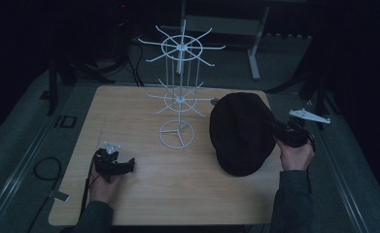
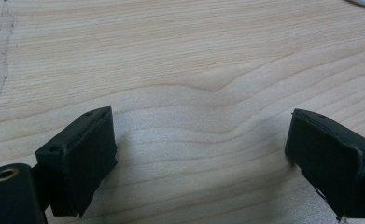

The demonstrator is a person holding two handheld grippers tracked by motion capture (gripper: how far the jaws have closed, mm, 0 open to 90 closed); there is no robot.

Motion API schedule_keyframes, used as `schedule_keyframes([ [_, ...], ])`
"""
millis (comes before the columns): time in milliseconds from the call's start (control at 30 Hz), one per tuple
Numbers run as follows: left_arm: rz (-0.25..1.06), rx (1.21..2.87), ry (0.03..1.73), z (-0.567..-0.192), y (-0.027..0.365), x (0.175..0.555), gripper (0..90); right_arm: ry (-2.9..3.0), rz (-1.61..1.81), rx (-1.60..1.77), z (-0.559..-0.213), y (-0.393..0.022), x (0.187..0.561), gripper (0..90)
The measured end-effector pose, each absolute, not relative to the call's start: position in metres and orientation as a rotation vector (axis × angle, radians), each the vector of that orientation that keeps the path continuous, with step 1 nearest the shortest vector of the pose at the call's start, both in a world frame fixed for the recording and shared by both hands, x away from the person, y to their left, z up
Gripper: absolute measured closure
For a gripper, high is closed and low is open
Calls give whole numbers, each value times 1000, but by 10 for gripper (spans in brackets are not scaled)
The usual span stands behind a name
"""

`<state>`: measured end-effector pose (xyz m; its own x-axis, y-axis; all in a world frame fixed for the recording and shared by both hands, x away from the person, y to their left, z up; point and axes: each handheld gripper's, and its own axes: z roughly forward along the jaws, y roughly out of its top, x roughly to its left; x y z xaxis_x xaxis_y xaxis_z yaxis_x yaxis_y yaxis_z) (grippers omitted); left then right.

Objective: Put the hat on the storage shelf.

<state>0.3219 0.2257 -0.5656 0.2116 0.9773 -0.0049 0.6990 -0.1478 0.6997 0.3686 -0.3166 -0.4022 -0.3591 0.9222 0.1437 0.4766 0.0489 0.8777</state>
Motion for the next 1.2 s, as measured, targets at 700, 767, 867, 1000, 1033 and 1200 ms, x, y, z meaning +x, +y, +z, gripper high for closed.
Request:
schedule_keyframes([
  [700,624,1914,1550,-566,226,322,92,1882,1369,1260,-354,-328,369,771],
  [767,626,1917,1547,-566,226,322,91,1888,1371,1240,-348,-328,369,771],
  [867,625,1916,1549,-565,226,322,92,1892,1382,1216,-340,-328,369,771],
  [1000,625,1916,1549,-565,226,322,92,1898,1413,1192,-331,-329,369,771],
  [1033,625,1916,1549,-565,226,322,91,1898,1416,1188,-329,-329,370,771],
  [1200,625,1916,1549,-565,226,322,91,1908,1456,1154,-321,-329,369,770],
])
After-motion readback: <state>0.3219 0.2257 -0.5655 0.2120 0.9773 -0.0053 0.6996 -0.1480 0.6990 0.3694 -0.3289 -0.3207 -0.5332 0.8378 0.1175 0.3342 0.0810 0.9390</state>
